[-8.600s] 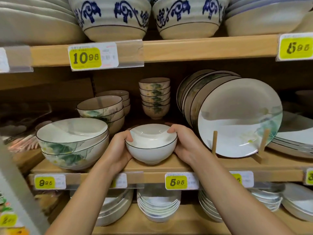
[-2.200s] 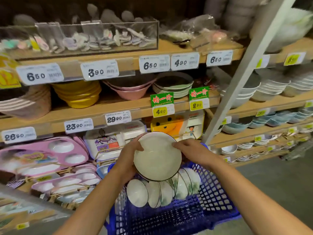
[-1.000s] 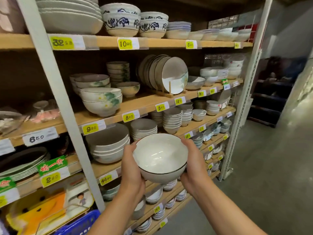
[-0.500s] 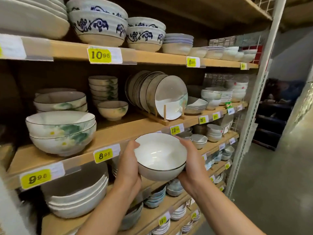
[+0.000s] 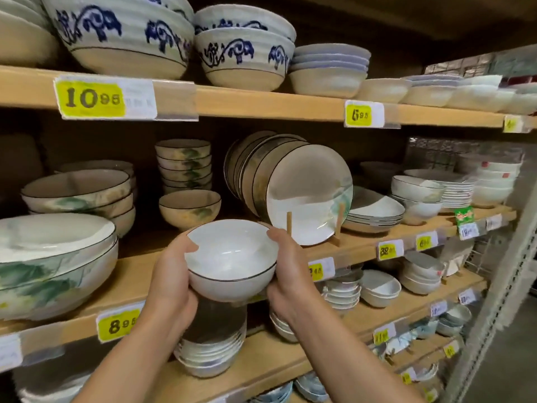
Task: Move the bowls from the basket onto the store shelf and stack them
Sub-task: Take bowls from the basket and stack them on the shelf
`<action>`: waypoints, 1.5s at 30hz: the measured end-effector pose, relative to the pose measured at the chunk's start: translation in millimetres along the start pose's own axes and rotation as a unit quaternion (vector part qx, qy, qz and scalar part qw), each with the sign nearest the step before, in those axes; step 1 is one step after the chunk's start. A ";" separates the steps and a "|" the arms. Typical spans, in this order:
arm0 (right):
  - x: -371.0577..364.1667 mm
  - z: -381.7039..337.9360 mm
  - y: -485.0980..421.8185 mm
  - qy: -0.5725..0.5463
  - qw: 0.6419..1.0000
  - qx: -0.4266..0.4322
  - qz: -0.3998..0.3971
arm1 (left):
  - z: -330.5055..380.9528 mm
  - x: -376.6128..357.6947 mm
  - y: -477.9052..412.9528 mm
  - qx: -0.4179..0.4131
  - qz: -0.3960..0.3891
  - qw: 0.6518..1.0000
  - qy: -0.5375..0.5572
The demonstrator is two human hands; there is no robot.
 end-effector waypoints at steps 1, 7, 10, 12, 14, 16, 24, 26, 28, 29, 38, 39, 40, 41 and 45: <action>-4.0 0.7 -10.8 0.001 1.000 -0.009 -0.014 | 2.4 0.3 -4.5 -0.006 0.015 1.000 0.000; -29.2 15.2 -56.8 0.002 0.995 -0.065 -0.081 | 8.8 4.4 -27.4 -0.019 0.084 0.996 0.014; -37.7 27.0 -71.0 0.008 0.991 -0.091 -0.099 | 5.2 11.7 -33.7 -0.022 0.116 0.993 0.022; -41.9 35.0 -77.5 0.010 0.989 -0.105 -0.105 | 3.6 17.9 -37.5 -0.020 0.133 0.991 0.019; -47.6 40.5 -82.4 0.015 0.987 -0.117 -0.113 | 3.7 24.1 -41.0 -0.017 0.146 0.989 0.010; -52.6 43.0 -87.1 0.017 0.985 -0.118 -0.124 | 4.4 27.7 -45.3 -0.007 0.148 0.989 -0.002; -58.3 48.2 -96.8 0.030 0.977 -0.133 -0.166 | 7.9 26.9 -46.2 -0.046 0.113 0.990 -0.073; -57.8 45.4 -98.7 0.048 0.979 -0.127 -0.155 | 5.5 29.5 -41.0 -0.059 0.119 0.988 -0.077; -54.3 39.1 -102.3 0.061 0.985 -0.111 -0.117 | -1.7 35.6 -33.4 -0.069 0.133 0.986 -0.076; -50.7 36.1 -101.7 0.062 0.988 -0.102 -0.097 | -4.0 38.1 -28.2 -0.071 0.142 0.984 -0.078; -49.6 36.4 -41.2 0.169 0.972 0.057 -0.154 | 10.6 32.4 -41.7 -0.021 0.116 0.992 -0.050; -50.5 34.8 -49.0 0.162 0.975 0.048 -0.141 | 9.5 30.9 -38.4 -0.031 0.105 0.993 -0.050; -50.6 33.0 -56.9 0.138 0.982 0.023 -0.127 | 7.3 32.2 -35.0 -0.040 0.096 0.994 -0.045; -48.9 32.0 -63.6 0.103 0.988 -0.006 -0.117 | 6.5 35.5 -31.0 -0.046 0.092 0.994 -0.041; -41.1 33.1 -78.0 0.067 0.991 -0.060 -0.095 | 9.4 48.7 -41.4 -0.040 0.098 0.992 -0.069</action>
Point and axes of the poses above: each hand's wrist, its own y-axis away from the middle knuckle, its own x-axis out of the back of the hand, z = x × y, the point moved 9 cm from there along -y, towards the middle knuckle, and after that the axes turned 7 degrees about -y, right-handed, at the moved point
